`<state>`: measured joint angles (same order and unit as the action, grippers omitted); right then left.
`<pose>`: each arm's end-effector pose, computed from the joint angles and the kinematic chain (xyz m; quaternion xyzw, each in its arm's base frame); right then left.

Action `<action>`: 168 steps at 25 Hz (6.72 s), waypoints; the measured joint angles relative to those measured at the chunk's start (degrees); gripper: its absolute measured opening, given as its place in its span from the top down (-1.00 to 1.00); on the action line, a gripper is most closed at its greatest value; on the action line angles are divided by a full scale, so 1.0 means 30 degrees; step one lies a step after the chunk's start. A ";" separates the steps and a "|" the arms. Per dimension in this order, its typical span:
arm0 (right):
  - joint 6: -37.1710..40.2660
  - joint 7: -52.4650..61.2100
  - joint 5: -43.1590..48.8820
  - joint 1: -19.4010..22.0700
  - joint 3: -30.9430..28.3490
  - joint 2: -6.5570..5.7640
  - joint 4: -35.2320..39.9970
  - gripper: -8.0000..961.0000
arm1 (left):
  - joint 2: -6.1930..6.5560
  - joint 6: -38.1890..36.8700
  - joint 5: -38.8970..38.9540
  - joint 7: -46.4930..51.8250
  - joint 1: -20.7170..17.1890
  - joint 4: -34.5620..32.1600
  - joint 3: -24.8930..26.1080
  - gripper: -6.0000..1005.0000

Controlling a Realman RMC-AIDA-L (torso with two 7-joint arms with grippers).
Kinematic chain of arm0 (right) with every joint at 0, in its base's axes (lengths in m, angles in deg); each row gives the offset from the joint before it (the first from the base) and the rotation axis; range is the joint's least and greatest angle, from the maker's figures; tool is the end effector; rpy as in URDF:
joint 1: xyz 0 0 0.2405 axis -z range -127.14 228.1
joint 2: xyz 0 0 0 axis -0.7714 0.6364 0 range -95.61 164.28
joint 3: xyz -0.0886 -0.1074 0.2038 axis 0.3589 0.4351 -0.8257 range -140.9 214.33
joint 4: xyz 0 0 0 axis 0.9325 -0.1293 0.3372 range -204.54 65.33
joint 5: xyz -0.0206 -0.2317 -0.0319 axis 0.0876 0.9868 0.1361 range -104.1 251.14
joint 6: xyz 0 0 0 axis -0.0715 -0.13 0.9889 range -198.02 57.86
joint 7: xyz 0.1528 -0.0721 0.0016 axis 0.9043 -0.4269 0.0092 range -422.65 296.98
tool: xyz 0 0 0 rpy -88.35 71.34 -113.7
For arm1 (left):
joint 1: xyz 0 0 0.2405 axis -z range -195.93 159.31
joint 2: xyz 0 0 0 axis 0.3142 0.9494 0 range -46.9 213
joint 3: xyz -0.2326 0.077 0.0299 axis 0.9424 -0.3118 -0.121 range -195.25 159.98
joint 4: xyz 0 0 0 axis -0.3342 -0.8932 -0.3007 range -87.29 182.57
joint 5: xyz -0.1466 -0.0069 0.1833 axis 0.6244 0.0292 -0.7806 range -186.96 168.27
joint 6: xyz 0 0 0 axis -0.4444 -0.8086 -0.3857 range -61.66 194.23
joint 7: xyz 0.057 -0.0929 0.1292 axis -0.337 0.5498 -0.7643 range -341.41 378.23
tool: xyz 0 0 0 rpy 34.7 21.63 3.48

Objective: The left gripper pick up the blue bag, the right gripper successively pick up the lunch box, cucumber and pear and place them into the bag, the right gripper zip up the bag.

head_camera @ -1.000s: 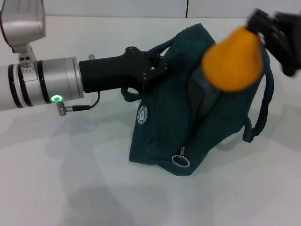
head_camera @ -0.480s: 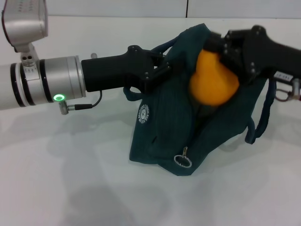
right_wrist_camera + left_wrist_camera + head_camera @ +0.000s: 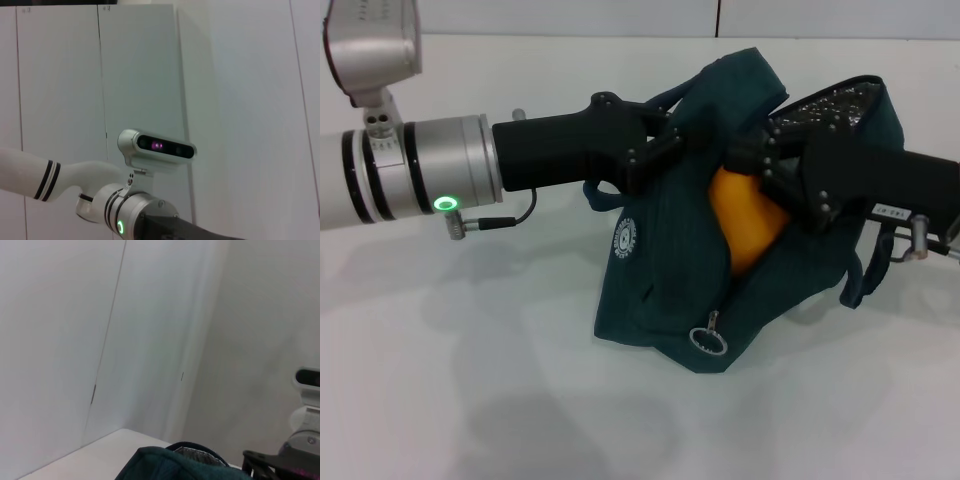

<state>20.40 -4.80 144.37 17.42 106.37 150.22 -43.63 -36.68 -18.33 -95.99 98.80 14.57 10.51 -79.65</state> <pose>0.1826 0.3551 -0.0353 -0.9041 0.0498 0.4094 0.1119 -0.1717 0.3722 -0.0420 -0.9181 -0.1645 -0.3516 0.0806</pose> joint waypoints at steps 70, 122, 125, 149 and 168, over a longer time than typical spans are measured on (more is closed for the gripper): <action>0.2961 -0.1426 0.1657 0.4227 -0.6198 -0.0436 0.1240 0.85 | -0.0205 -0.2320 0.3208 -1.1711 -0.0651 0.7139 -0.0040 0.90; 0.3472 -0.0912 1.1140 0.3685 -0.5665 -0.0206 0.1019 -0.19 | -0.0343 -0.2550 0.5177 -1.5401 -0.0765 0.9038 -0.0039 0.89; 0.2707 -0.0878 1.1007 0.3088 -0.5546 -0.0176 0.0056 -0.20 | -0.0344 -0.2597 0.5177 -1.5401 -0.0760 0.9038 -0.0057 0.89; 0.2170 -0.0714 1.1037 0.1639 -0.2620 0.0031 -0.1016 0.16 | -0.0344 -0.2851 0.5183 -1.5840 -0.0670 0.9274 -0.0334 0.89; 0.1201 -0.1996 0.9585 0.1430 -0.2161 0.0099 -0.1842 0.72 | -0.0343 -0.2759 0.5183 -1.5841 -0.0265 0.9520 -0.0332 0.89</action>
<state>24.00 -10.78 173.12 21.71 99.89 150.52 -49.15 -37.71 -26.60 -80.44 51.28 13.77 39.07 -80.65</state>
